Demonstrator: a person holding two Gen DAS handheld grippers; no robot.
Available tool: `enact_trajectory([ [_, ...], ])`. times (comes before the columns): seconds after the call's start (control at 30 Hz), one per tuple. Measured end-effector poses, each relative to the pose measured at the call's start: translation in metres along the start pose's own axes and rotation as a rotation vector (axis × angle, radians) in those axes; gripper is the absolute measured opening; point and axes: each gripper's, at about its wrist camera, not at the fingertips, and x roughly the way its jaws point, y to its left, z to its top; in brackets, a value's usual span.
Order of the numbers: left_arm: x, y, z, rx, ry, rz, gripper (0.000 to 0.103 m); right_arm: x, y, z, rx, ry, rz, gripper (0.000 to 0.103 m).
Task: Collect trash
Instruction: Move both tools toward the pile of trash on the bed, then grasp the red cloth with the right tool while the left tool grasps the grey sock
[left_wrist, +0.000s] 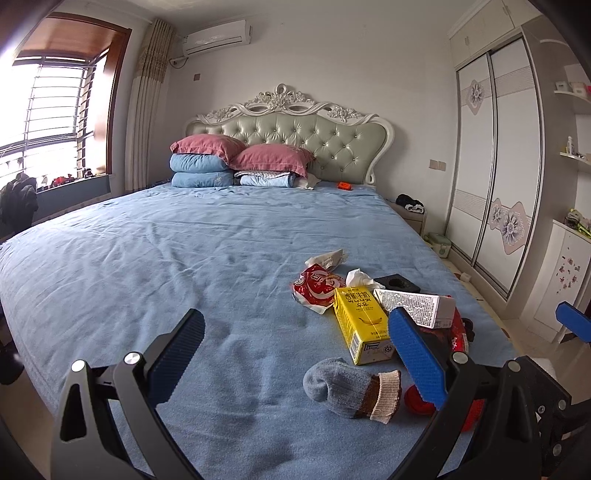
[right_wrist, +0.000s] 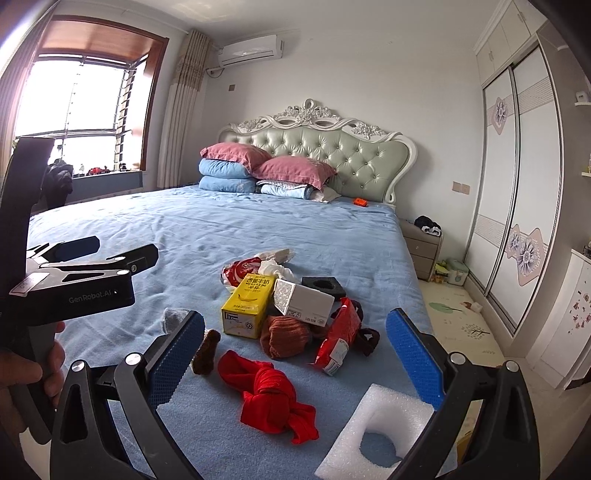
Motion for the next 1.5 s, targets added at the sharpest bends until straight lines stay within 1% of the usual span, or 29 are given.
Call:
enact_trajectory([
  [0.17,0.007,0.007,-0.009,0.012,0.038,0.01,0.099,0.007,0.006,-0.007,-0.027,0.043,0.07,0.095],
  [0.23,0.01,0.009,-0.012,0.01,0.052,0.014,0.099,0.013,0.01,-0.011,-0.048,0.057,0.12,0.095],
  [0.27,0.011,0.01,-0.014,0.008,0.059,0.015,0.099,0.017,0.013,-0.013,-0.062,0.075,0.138,0.095],
  [0.33,0.015,0.013,-0.017,0.006,0.075,0.014,0.099,0.028,0.017,-0.017,-0.086,0.113,0.145,0.095],
  [0.43,0.017,0.015,-0.021,0.007,0.091,0.012,0.099,0.041,0.016,-0.023,-0.081,0.172,0.176,0.095],
  [0.53,0.018,0.017,-0.023,0.007,0.102,0.009,0.099,0.054,0.012,-0.027,-0.063,0.231,0.167,0.095],
  [0.63,0.019,0.017,-0.025,0.001,0.113,-0.006,0.099,0.067,0.005,-0.032,-0.042,0.286,0.131,0.095],
  [0.7,0.021,0.017,-0.026,-0.004,0.119,-0.01,0.099,0.074,0.003,-0.036,-0.038,0.324,0.138,0.094],
  [0.77,0.023,0.016,-0.027,-0.01,0.128,-0.021,0.099,0.078,0.006,-0.04,-0.063,0.35,0.134,0.087],
  [0.8,0.024,0.015,-0.027,-0.014,0.132,-0.029,0.099,0.08,0.008,-0.041,-0.082,0.357,0.133,0.076],
  [0.83,0.025,0.014,-0.027,-0.017,0.134,-0.037,0.099,0.082,0.009,-0.043,-0.095,0.367,0.142,0.059],
  [0.87,0.026,0.013,-0.027,-0.019,0.136,-0.044,0.099,0.084,0.011,-0.044,-0.095,0.377,0.169,0.046],
  [0.9,0.026,0.011,-0.027,-0.02,0.138,-0.05,0.099,0.085,0.009,-0.044,-0.075,0.383,0.195,0.035],
  [0.97,0.025,0.008,-0.027,-0.015,0.137,-0.056,0.099,0.083,0.003,-0.043,-0.044,0.363,0.202,0.034],
  [1.13,0.026,-0.001,-0.028,-0.001,0.145,-0.066,0.099,0.074,-0.015,-0.037,0.051,0.31,0.256,0.033],
  [1.33,0.03,-0.018,-0.029,0.011,0.165,-0.079,0.099,0.048,-0.039,-0.016,0.18,0.202,0.334,0.033],
  [1.4,0.034,-0.024,-0.029,0.017,0.175,-0.076,0.099,0.04,-0.048,-0.009,0.207,0.163,0.339,0.033],
  [1.5,0.041,-0.033,-0.03,0.022,0.19,-0.081,0.099,0.033,-0.059,-0.002,0.212,0.131,0.334,0.033],
])
